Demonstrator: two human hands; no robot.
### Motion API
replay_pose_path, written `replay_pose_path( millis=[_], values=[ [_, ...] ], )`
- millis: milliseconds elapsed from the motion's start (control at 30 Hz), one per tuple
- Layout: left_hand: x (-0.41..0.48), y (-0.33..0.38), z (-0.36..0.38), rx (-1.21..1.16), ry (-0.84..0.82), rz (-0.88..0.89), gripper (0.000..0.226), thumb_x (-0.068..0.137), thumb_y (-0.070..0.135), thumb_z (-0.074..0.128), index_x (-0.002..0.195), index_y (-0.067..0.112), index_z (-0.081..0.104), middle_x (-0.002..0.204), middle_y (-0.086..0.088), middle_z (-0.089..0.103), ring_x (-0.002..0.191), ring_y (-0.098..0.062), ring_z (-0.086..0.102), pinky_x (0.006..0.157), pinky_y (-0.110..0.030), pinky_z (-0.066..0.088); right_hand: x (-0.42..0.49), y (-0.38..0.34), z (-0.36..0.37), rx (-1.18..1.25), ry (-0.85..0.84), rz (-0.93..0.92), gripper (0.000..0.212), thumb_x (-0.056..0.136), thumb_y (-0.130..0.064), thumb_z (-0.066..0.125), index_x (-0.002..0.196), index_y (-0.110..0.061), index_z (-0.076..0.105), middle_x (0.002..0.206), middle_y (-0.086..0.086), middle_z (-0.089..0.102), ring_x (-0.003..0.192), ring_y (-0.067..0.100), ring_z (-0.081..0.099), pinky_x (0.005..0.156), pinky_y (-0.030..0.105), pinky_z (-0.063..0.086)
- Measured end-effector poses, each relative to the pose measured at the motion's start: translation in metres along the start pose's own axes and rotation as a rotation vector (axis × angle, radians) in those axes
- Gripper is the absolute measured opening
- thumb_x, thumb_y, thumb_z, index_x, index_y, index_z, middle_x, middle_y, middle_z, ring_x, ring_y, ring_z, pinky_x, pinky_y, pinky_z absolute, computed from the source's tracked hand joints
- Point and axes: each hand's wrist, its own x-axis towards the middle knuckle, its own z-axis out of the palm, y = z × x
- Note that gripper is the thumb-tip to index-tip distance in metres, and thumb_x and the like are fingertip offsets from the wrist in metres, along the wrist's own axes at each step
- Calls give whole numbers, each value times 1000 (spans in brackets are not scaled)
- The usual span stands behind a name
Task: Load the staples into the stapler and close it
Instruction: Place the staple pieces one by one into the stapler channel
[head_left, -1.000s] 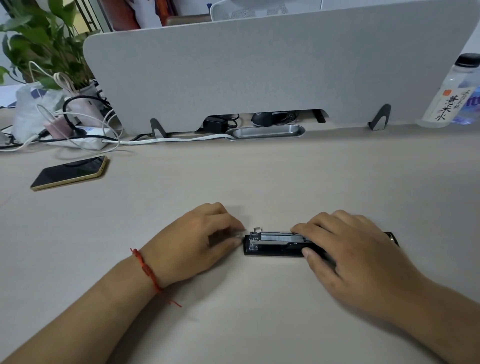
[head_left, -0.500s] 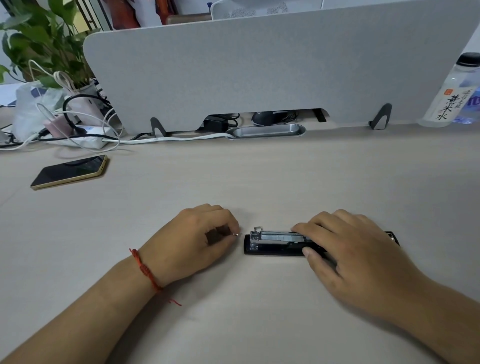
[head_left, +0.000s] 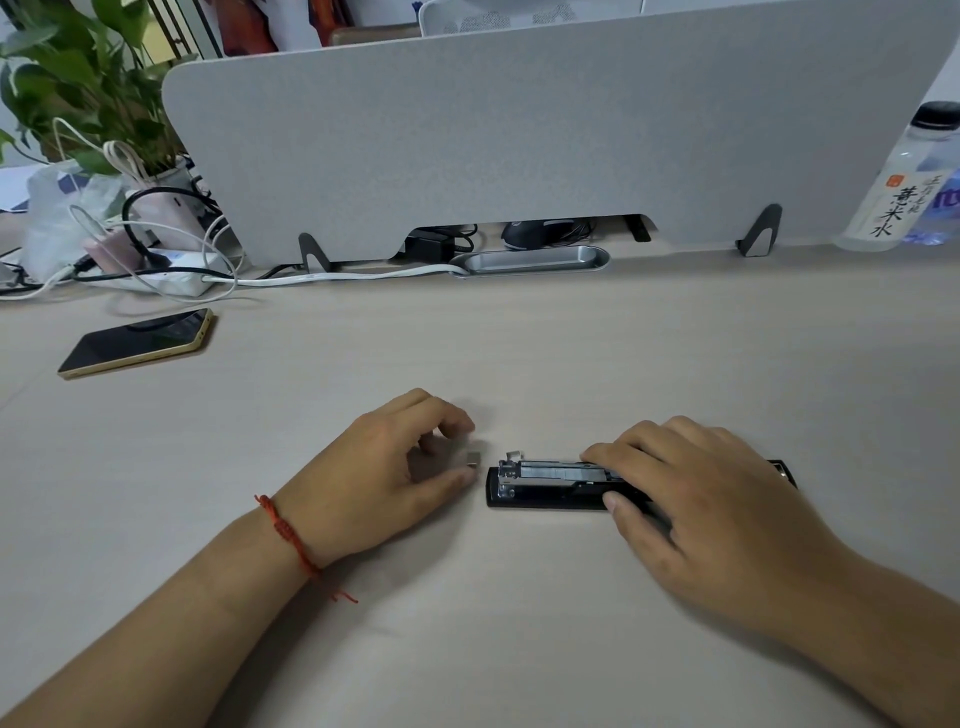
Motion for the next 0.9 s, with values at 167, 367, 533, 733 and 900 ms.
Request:
replay_pose_path(
  millis=[167,367,533,733,900],
  values=[
    [3,2,3,37,-40,-12,17,97,37,74,113,32,75,107,17,62,94,-2,63,83,-8,45,0,-1,-2,-2,-10,1,32,101,-42,46,127,-36,64,104,-20,59,87,15,54,76,37,46],
    [2,10,0,-74,37,-13,7,103,30,69,108,34,72,108,13,64,99,-11,64,77,-16,50,0,-2,-2,3,-15,7,32,101,-42,46,127,-37,64,104,-21,58,88,14,53,77,34,43],
    [-1,25,7,-170,-29,71,8,104,29,66,109,34,71,110,11,63,104,-15,64,80,-30,55,0,-2,-3,4,-6,1,32,101,-42,47,126,-35,65,103,-18,60,87,17,55,76,38,47],
    [0,28,9,-136,-13,66,9,104,29,66,110,32,71,108,9,61,104,-12,63,80,-32,55,0,-2,-2,-4,-26,12,32,102,-42,46,127,-36,64,104,-19,59,87,16,53,76,38,46],
    [0,30,8,-158,-31,58,8,102,28,69,107,34,71,108,12,62,104,-13,64,79,-32,55,0,-2,-2,2,-25,16,31,101,-42,47,127,-36,63,104,-19,59,88,15,54,76,37,46]
  ],
)
